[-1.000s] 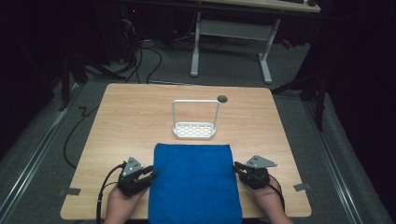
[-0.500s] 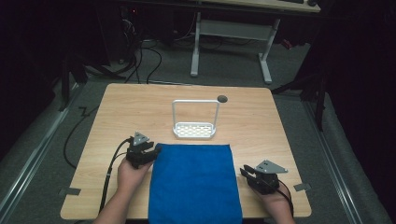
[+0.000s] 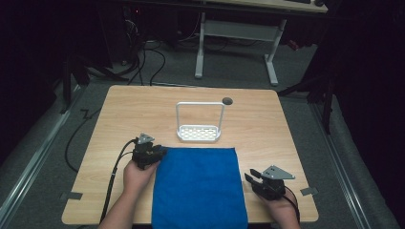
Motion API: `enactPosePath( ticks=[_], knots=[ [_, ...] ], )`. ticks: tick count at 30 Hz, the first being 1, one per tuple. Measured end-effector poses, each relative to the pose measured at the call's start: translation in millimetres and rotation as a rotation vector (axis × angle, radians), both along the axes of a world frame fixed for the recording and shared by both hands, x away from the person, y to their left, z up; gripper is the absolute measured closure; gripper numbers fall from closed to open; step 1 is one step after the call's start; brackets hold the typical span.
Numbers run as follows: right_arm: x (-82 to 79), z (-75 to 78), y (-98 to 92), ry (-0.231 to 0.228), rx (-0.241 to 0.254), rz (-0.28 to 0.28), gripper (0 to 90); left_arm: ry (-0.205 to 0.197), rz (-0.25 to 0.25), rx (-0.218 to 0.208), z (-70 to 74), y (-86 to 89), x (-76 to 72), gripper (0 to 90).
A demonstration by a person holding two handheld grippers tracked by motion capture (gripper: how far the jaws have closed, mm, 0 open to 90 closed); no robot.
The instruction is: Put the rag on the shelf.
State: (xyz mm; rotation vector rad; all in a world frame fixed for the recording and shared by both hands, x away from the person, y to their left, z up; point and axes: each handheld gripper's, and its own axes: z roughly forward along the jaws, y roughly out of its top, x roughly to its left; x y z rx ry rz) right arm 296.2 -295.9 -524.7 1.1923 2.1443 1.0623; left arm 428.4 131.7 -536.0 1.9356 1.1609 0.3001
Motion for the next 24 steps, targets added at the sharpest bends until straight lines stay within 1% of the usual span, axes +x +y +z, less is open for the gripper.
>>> enactPosePath(
  ticks=[1, 3, 5, 6, 7, 9, 10, 12, 14, 17, 18, 19, 20, 21, 22, 24],
  knots=[
    [0.0, 1.3, 4.2, -0.003, 0.008, -0.008, 63.0, 0.0, 0.013, 0.004, 0.0, 0.2, 1.0, 67.8],
    [2.8, 3.7, 7.3, -0.002, 0.035, -0.017, 60.2, 0.005, 0.015, 0.002, -0.2, 0.5, 1.6, 73.7],
    [9.2, 6.0, 10.4, -0.002, 0.039, -0.034, 59.7, 0.005, 0.015, 0.002, -0.3, -0.5, 1.5, 76.6],
    [9.2, 6.0, 10.4, -0.002, 0.039, -0.034, 59.7, 0.005, 0.015, 0.002, -0.3, -0.5, 1.5, 78.8],
    [20.2, 8.2, 16.6, 0.003, 0.022, -0.052, 57.9, 0.006, 0.013, 0.003, -0.4, -0.9, 1.8, 80.1],
    [32.1, 8.6, 22.1, 0.005, 0.014, -0.064, 57.2, 0.009, 0.013, 0.002, -0.4, -0.9, 2.1, 82.4],
    [39.4, 8.3, 25.4, 0.015, 0.014, -0.076, 57.0, 0.009, 0.013, 0.002, -0.4, -0.9, 2.1, 83.0],
    [55.1, 6.5, 32.4, 0.027, -0.007, -0.095, 57.0, 0.005, 0.008, 0.009, -0.4, -1.3, 1.8, 83.6],
    [69.4, 5.4, 38.5, 0.041, -0.004, -0.109, 56.8, 0.001, 0.006, 0.018, -0.1, -2.3, 0.9, 84.5],
    [87.8, 3.7, 45.6, 0.059, -0.028, -0.125, 56.6, -0.003, 0.003, 0.025, 0.0, -3.0, 0.4, 85.3],
    [93.2, 2.7, 46.7, 0.065, -0.032, -0.127, 56.7, -0.003, 0.006, 0.023, -0.1, -3.0, 0.5, 85.4],
    [93.2, 2.7, 46.7, 0.065, -0.032, -0.127, 56.7, -0.003, 0.006, 0.023, -0.1, -3.0, 0.5, 85.6],
    [98.1, 1.8, 47.4, 0.078, -0.035, -0.135, 56.7, -0.001, 0.005, 0.022, -0.1, -2.8, 0.6, 85.6],
    [105.0, -1.0, 47.2, 0.098, -0.024, -0.144, 57.1, -0.004, 0.007, 0.025, -0.1, -3.0, 0.5, 85.9],
    [107.4, -2.6, 46.9, 0.115, -0.016, -0.146, 57.1, -0.005, 0.006, 0.028, -0.1, -3.2, 0.4, 86.1],
    [108.5, -4.1, 47.2, 0.121, -0.023, -0.144, 57.6, -0.005, 0.006, 0.032, 0.1, -3.3, 0.2, 86.1]
  ],
)
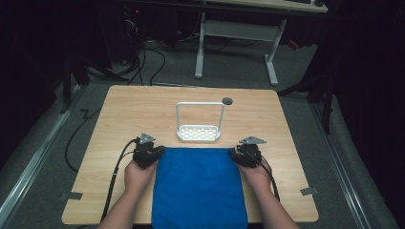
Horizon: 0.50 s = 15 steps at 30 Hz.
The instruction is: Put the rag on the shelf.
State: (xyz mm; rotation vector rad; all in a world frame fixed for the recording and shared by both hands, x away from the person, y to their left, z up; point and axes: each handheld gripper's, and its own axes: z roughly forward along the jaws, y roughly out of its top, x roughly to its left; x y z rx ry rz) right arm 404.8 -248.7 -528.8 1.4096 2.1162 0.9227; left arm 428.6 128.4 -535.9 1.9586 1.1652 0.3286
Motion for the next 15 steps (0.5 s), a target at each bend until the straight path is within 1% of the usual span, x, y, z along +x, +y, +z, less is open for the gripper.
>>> enactPosePath(
  ticks=[2, 5, 6, 7, 9, 11, 12, 13, 15],
  knots=[
    [0.3, -0.8, 0.5, -0.003, 0.001, 0.003, 59.0, -0.003, 0.0, 0.002, -0.1, -0.3, -0.1, 86.3],
    [-1.5, -1.6, 2.4, -0.016, -0.008, 0.021, 67.8, -0.007, -0.001, 0.009, 0.1, -0.9, -0.3, 86.4],
    [-1.5, -1.6, 2.4, -0.016, -0.008, 0.021, 67.8, -0.007, -0.001, 0.009, 0.1, -0.9, -0.3, 86.5],
    [-3.1, -2.0, 4.4, -0.02, -0.005, 0.032, 74.7, -0.008, -0.005, 0.015, 0.2, -0.8, -0.3, 86.6],
    [-3.5, -1.9, 5.5, -0.021, -0.007, 0.04, 80.9, -0.004, -0.007, 0.011, 0.2, -0.5, -0.1, 86.7],
    [-4.5, -2.0, 7.9, -0.028, -0.023, 0.052, 87.3, -0.002, -0.008, 0.006, 0.1, -0.1, 0.1, 86.9],
    [-4.5, -2.0, 7.9, -0.028, -0.023, 0.052, 87.3, -0.002, -0.008, 0.006, 0.1, -0.1, 0.1, 86.9],
    [-5.2, -2.0, 9.7, -0.037, -0.039, 0.052, 88.3, -0.001, -0.015, 0.007, 0.2, -0.1, 0.1, 87.1],
    [-5.6, -1.2, 9.2, -0.037, -0.028, 0.053, 88.4, -0.004, -0.017, 0.001, 0.3, 0.6, -0.2, 87.2]
  ],
)
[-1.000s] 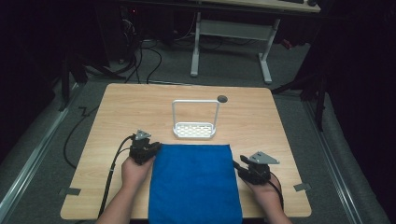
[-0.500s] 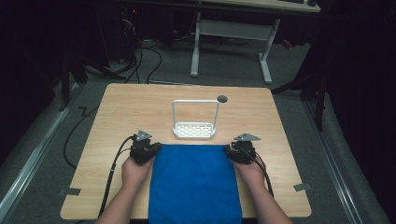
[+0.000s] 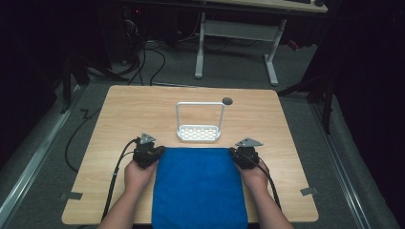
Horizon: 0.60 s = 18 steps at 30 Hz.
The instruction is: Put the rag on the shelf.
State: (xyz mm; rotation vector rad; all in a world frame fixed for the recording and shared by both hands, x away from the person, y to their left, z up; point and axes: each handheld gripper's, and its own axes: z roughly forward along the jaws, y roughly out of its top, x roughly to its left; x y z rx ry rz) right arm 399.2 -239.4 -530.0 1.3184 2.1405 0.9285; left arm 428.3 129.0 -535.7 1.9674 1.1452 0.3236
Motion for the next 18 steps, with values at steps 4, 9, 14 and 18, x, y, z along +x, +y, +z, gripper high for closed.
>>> enactPosePath(
  ticks=[4, 9, 14, 18],
  knots=[
    [-6.6, 8.0, -3.4, -0.062, 0.049, 0.015, 88.5, -0.042, -0.016, -0.006, 3.4, 0.6, -4.0, 87.4],
    [-17.0, 14.2, -5.8, -0.11, 0.109, 0.036, 88.5, -0.13, -0.003, -0.048, 16.9, 3.4, -18.0, 87.6],
    [-23.4, 19.5, -11.0, -0.144, 0.142, 0.04, 88.6, -0.207, 0.008, -0.099, 30.0, 9.4, -32.0, 87.6],
    [-29.6, 28.9, -11.3, -0.181, 0.171, 0.043, 88.6, -0.241, 0.012, -0.097, 35.1, 11.5, -37.8, 87.5]
  ],
)
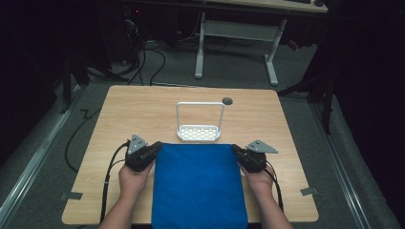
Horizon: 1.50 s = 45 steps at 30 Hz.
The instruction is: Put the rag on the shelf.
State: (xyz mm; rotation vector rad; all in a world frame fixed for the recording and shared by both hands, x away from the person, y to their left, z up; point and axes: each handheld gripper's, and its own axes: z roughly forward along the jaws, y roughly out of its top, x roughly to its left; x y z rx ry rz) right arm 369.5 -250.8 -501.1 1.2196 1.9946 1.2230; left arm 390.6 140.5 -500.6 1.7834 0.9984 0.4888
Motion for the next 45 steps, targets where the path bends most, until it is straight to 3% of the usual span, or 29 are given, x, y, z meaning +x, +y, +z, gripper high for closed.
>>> enactPosePath(
  ticks=[23, 29, 30, 32, 34, 45],
  knots=[
    [-28.6, 50.3, 8.4, -0.19, 0.057, 0.026, 88.6, -0.192, 0.021, -0.091, 46.8, 11.8, -24.4, 87.6],
    [-41.0, 74.4, 7.8, -0.272, 0.065, 0.026, 88.6, -0.253, 0.014, -0.125, 67.3, 12.6, -33.9, 87.7],
    [-43.1, 78.4, 7.8, -0.283, 0.074, 0.021, 88.6, -0.278, 0.012, -0.143, 75.6, 12.4, -36.9, 87.7],
    [-44.4, 82.1, 7.5, -0.299, 0.075, 0.023, 88.6, -0.289, 0.007, -0.139, 80.0, 11.9, -38.0, 87.8],
    [-49.1, 94.2, 8.5, -0.338, 0.071, 0.022, 88.6, -0.332, 0.012, -0.132, 92.2, 10.4, -40.8, 87.9],
    [-53.1, 125.7, 9.2, -0.43, 0.077, 0.024, 88.8, -0.422, 0.004, -0.147, 127.4, 4.3, -41.3, 88.3]
  ],
)
